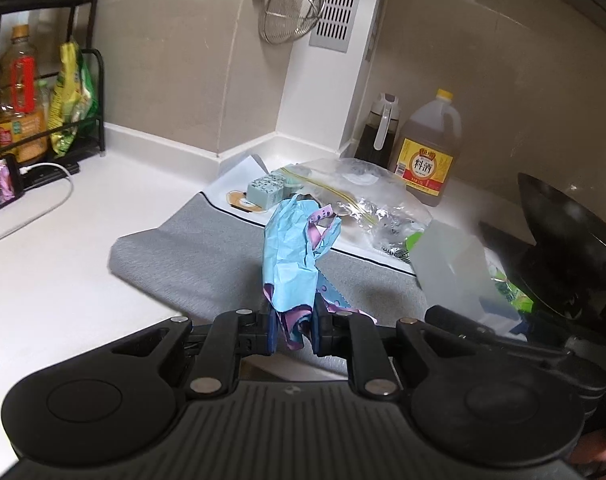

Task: Collect trash
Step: 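Carry the glove and box down over the trash bin with both grippers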

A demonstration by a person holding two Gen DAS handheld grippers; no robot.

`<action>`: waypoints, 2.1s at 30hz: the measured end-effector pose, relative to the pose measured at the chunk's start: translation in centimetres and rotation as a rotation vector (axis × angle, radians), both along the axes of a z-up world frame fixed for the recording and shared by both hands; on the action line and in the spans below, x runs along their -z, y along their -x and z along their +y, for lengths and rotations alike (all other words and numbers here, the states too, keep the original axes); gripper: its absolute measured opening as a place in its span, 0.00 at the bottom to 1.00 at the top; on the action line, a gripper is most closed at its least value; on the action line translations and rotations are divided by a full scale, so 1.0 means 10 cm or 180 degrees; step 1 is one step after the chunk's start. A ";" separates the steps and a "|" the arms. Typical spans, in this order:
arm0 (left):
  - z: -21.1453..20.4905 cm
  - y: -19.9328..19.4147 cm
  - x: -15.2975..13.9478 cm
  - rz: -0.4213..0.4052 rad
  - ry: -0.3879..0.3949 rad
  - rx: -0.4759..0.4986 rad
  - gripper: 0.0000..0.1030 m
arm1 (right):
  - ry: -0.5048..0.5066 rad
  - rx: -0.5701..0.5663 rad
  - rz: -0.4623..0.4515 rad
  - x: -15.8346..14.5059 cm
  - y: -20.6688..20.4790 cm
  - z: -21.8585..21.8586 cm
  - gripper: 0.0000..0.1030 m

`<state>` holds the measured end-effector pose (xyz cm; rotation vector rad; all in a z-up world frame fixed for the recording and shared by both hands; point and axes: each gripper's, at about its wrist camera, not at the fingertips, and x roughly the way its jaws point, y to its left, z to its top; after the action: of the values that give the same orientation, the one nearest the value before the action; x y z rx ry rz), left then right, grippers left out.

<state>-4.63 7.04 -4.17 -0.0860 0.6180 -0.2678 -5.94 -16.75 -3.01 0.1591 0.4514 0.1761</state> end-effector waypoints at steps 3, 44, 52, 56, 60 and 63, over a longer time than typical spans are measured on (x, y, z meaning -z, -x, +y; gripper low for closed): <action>0.11 0.18 0.00 -0.0013 0.0003 -0.0042 0.17 | 0.0066 -0.0125 -0.0088 -0.08 0.18 0.05 0.69; 0.80 1.43 1.11 0.0671 -0.0262 -0.0563 0.17 | 0.0522 -0.0993 0.0625 0.69 1.15 0.77 0.69; 0.80 1.32 1.30 0.0821 -0.0274 -0.0540 0.17 | 0.0582 -0.0992 0.0803 0.88 1.05 0.79 0.69; 0.82 1.27 1.39 0.0907 -0.0262 -0.0538 0.17 | 0.0606 -0.1003 0.0858 0.94 1.02 0.80 0.69; 0.82 1.23 1.47 0.0979 -0.0279 -0.0536 0.17 | 0.0626 -0.1002 0.0930 1.02 0.97 0.80 0.69; 0.82 1.19 1.53 0.1029 -0.0305 -0.0540 0.17 | 0.0633 -0.0993 0.0991 1.08 0.93 0.80 0.69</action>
<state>-16.53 15.20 -19.44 -0.0898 0.9383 -0.0588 -15.28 -8.78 -13.85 -0.0829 0.8002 0.4138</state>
